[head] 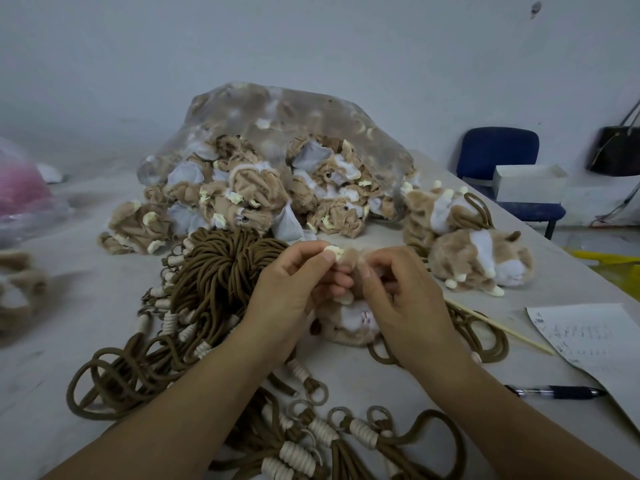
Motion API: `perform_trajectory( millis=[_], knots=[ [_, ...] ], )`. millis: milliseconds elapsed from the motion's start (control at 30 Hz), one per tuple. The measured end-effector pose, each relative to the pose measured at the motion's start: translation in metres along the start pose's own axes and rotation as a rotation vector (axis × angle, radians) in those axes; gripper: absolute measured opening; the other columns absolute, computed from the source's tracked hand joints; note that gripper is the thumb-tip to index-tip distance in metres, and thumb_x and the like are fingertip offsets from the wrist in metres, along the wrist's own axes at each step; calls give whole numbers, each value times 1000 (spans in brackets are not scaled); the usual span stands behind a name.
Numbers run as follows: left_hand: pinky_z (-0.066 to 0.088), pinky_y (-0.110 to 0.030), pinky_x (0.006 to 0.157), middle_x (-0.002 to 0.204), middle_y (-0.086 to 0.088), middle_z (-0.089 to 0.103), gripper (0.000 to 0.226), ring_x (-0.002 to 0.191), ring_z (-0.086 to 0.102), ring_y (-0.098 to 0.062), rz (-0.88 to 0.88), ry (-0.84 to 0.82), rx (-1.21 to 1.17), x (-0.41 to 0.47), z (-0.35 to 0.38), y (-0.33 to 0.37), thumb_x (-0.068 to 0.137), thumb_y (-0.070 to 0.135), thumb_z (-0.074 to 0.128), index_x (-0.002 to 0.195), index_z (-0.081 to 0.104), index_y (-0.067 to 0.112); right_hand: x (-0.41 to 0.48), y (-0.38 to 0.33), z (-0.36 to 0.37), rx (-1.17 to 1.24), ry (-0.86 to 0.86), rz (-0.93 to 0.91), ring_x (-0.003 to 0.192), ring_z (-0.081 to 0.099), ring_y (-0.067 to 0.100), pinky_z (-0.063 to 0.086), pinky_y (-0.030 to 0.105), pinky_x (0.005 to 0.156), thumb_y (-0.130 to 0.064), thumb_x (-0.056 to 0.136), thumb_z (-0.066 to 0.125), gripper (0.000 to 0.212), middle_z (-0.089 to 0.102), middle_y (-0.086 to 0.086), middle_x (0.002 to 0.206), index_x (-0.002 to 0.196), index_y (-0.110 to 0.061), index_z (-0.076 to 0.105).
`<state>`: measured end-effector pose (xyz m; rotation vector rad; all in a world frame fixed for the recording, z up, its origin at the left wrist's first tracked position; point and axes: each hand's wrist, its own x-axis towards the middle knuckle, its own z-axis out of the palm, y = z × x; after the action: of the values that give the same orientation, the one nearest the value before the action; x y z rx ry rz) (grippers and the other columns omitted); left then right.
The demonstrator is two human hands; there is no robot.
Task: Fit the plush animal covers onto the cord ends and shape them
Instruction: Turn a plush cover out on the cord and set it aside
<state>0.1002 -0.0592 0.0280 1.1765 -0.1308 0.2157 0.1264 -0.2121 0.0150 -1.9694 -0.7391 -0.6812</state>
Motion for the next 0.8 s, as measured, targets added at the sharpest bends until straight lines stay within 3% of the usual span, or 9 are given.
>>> perform_trajectory(
  millis=[100, 200, 300, 367, 500, 633, 700, 800],
  knots=[
    [55, -22, 61, 79, -13, 71, 21, 68, 68, -17, -17, -10, -52, 0, 0, -2, 81, 15, 61, 98, 63, 2, 0, 2, -4, 53, 17, 130, 82, 56, 1, 43, 11, 69, -29, 99, 48, 12, 57, -12, 87, 89, -30, 54],
    [55, -21, 62, 78, -14, 71, 13, 68, 69, -18, -31, -17, -59, 1, -1, -5, 89, 7, 57, 99, 61, 0, 1, 7, -8, 96, -48, 328, 73, 62, 13, 54, 40, 69, -42, 95, 42, 27, 63, -3, 76, 82, -25, 58],
    [56, -21, 62, 77, -14, 72, 18, 68, 70, -18, -51, -45, -59, 0, 0, -6, 85, 8, 59, 101, 59, -1, 3, 8, -11, 55, -86, 427, 69, 62, 21, 54, 47, 70, -44, 96, 41, 35, 64, 4, 72, 80, -19, 60],
    [55, -21, 61, 77, -14, 72, 13, 67, 70, -17, -71, -63, -62, 0, 0, -7, 88, 5, 56, 99, 58, -1, 5, 9, -14, 43, -92, 427, 65, 62, 18, 54, 44, 67, -45, 97, 42, 34, 63, 3, 69, 78, -21, 59],
    [56, -21, 62, 77, -13, 72, 10, 69, 70, -17, -109, -89, -58, 2, -3, -7, 94, 2, 51, 100, 58, -1, 3, 3, -17, 183, -159, 343, 63, 61, 4, 50, 22, 54, -54, 90, 46, 23, 64, -12, 74, 89, -34, 59],
    [56, -22, 66, 79, -13, 72, 12, 72, 70, -17, -105, -113, -12, 1, -4, -8, 86, 9, 59, 97, 62, 5, 4, -2, -13, 261, -206, 338, 59, 62, 5, 47, 16, 48, -59, 79, 52, 29, 64, -6, 86, 97, -37, 55],
    [56, -23, 68, 81, -13, 72, 8, 75, 70, -19, -75, -107, 61, 1, -5, -10, 88, 6, 60, 95, 63, 8, 5, -4, -12, 291, -203, 331, 57, 61, 4, 45, 14, 47, -52, 81, 56, 21, 62, -4, 90, 95, -37, 54],
    [56, -23, 71, 85, -12, 73, 10, 80, 71, -20, -32, -103, 149, 0, -5, -12, 93, 2, 57, 96, 63, 8, 5, -2, -12, 366, -196, 321, 54, 58, 1, 43, 11, 45, -26, 91, 60, 10, 59, -5, 86, 91, -33, 53]
  ],
)
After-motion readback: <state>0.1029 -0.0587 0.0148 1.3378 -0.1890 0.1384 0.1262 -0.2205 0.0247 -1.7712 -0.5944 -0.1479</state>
